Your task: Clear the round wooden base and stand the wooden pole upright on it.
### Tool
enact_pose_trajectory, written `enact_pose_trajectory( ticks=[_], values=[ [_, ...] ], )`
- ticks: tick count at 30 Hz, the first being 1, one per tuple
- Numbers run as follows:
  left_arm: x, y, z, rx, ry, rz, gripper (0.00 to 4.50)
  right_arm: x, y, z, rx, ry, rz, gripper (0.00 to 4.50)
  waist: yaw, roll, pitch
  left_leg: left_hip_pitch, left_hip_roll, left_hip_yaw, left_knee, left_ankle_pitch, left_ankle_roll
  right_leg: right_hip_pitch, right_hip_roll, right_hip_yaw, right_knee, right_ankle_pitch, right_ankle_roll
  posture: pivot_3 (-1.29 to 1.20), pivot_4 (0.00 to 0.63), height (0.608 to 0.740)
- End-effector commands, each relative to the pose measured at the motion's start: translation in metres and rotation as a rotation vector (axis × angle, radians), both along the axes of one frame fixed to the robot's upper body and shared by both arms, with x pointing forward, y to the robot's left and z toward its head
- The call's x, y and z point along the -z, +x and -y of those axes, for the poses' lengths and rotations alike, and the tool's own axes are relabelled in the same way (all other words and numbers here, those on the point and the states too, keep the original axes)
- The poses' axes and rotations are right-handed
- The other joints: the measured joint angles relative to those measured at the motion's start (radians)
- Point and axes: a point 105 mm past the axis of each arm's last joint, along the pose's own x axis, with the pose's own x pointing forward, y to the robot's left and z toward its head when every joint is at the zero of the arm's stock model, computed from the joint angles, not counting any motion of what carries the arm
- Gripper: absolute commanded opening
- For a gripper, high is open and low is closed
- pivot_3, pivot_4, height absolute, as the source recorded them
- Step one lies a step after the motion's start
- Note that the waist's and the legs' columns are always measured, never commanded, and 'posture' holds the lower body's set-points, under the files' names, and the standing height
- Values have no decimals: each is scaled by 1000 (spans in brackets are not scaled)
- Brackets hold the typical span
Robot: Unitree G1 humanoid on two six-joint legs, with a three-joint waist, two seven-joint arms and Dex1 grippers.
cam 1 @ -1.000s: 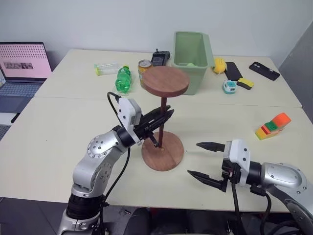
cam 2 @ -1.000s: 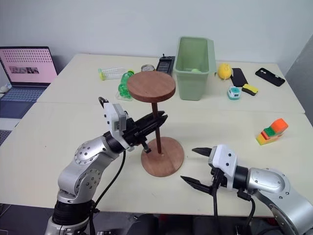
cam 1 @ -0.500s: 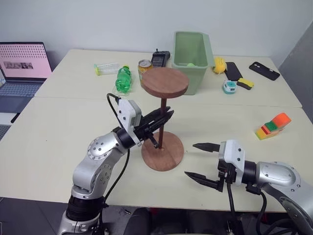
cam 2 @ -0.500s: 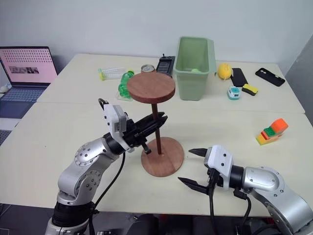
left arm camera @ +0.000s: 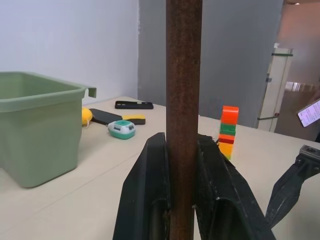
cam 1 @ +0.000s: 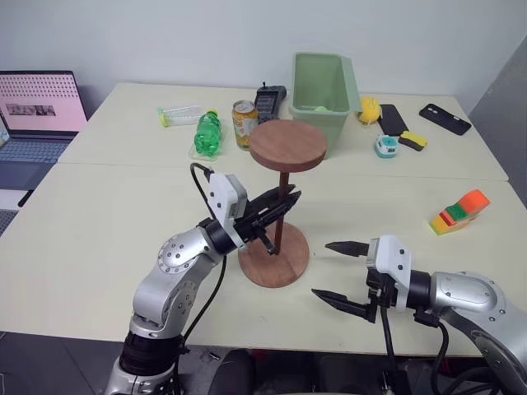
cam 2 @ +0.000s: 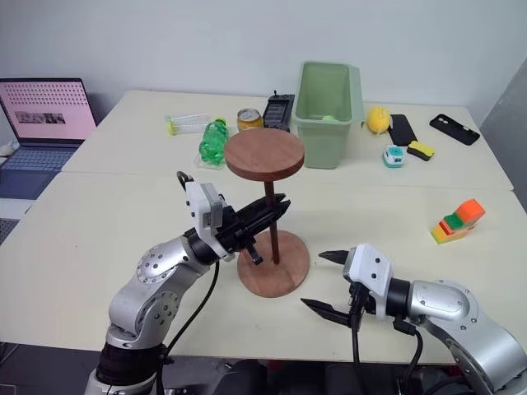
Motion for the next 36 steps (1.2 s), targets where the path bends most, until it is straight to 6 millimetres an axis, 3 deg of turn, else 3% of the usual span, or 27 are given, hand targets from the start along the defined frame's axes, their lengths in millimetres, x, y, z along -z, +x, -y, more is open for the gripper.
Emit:
enact_pose_trajectory(
  ticks=[1, 36],
  values=[
    [-9, -2, 2, 10, -10, 58, 272, -8, -5, -4, -20, 10, 31, 4500, 0, 0, 0, 0, 0, 0, 0, 0, 0, 0, 0, 0, 0, 0, 0, 0, 150, 740],
    [1, -2, -2, -20, 8, 31, 272, -7, -7, -3, -29, 7, 18, 4500, 0, 0, 0, 0, 0, 0, 0, 0, 0, 0, 0, 0, 0, 0, 0, 0, 150, 740]
  ],
)
